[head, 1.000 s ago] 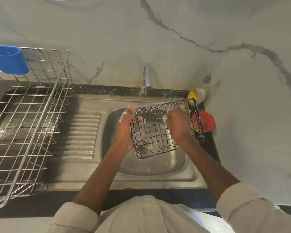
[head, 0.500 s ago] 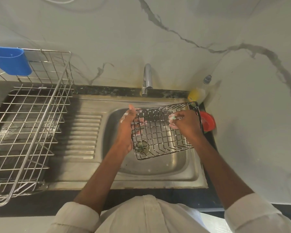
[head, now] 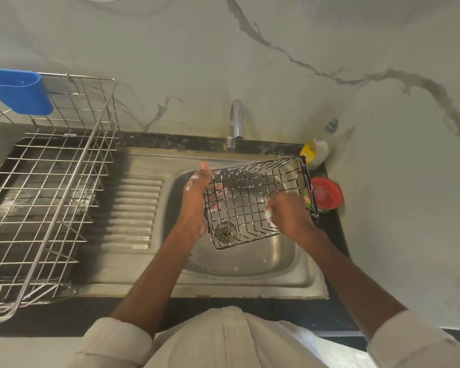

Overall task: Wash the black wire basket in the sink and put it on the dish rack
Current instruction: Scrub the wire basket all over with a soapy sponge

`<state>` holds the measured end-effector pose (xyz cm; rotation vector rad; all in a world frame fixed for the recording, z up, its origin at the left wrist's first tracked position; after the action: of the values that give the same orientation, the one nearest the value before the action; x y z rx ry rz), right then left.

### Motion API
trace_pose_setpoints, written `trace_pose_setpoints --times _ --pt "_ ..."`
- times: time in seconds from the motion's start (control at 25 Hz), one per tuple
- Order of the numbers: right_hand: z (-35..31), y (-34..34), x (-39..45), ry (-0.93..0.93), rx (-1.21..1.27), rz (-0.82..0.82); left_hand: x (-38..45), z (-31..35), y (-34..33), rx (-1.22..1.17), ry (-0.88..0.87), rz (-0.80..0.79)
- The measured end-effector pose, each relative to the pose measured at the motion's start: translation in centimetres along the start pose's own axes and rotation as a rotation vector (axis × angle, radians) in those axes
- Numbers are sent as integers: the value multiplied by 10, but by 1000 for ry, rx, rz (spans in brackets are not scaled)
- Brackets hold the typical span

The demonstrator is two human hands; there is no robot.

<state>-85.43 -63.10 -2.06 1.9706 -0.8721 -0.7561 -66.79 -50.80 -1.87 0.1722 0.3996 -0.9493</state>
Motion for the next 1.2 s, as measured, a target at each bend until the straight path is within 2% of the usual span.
trace_pose_setpoints --times 0.08,0.2,0.24,0.32,0.4,0.44,0.48,0.6,0.64,0.72,0.8,0.84,0.88,0.96,1.04,1.2 --pt "5 8 2 -14 -22 32 -5 2 -2 13 -12 3" --pt "-7 52 24 -56 120 326 -9 4 -12 22 -19 -19" --pt "-10 56 28 -73 153 354 -10 7 -13 12 -21 -17" --pt "-11 36 26 -57 52 209 -9 13 -9 -23 -28 12" --pt "-2 2 6 -58 -120 -62 -6 16 -2 -24 -41 44" --pt "3 3 -1 -72 -137 -101 -5 16 0 0 -51 48" --pt "4 12 3 -76 -137 -53 -7 14 -1 36 -53 39" --pt "-16 59 28 -24 -117 282 -12 16 -11 67 -64 5" --pt "-22 64 31 -8 -102 344 -12 20 -12 52 -71 5" --pt "-17 49 26 -5 -129 296 -10 26 -8 7 -72 39" --pt "-6 17 6 -51 -161 63 -8 28 -1 -3 -76 75" --pt "-1 12 0 -69 -157 11 -7 27 2 -2 -89 80" --pt "-1 19 0 -77 -161 40 -9 27 1 24 -101 66" --pt "-10 46 13 -57 -196 197 -10 25 -1 59 -117 36" --pt "-16 60 21 -38 -231 265 -15 27 -4 72 -131 18" --pt "-11 26 6 -71 -248 87 -15 33 -5 93 -185 16"
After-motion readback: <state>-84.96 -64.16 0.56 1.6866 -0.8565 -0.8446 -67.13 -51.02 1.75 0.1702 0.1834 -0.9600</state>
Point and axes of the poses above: each hand's wrist, its own x-axis towards the middle knuckle, its own y-axis out of the back of the hand, z = x × y, the point moved 9 cm from there along x, towards the middle knuckle, and after that the axes turned 12 degrees about x, right-handed, at the moved point
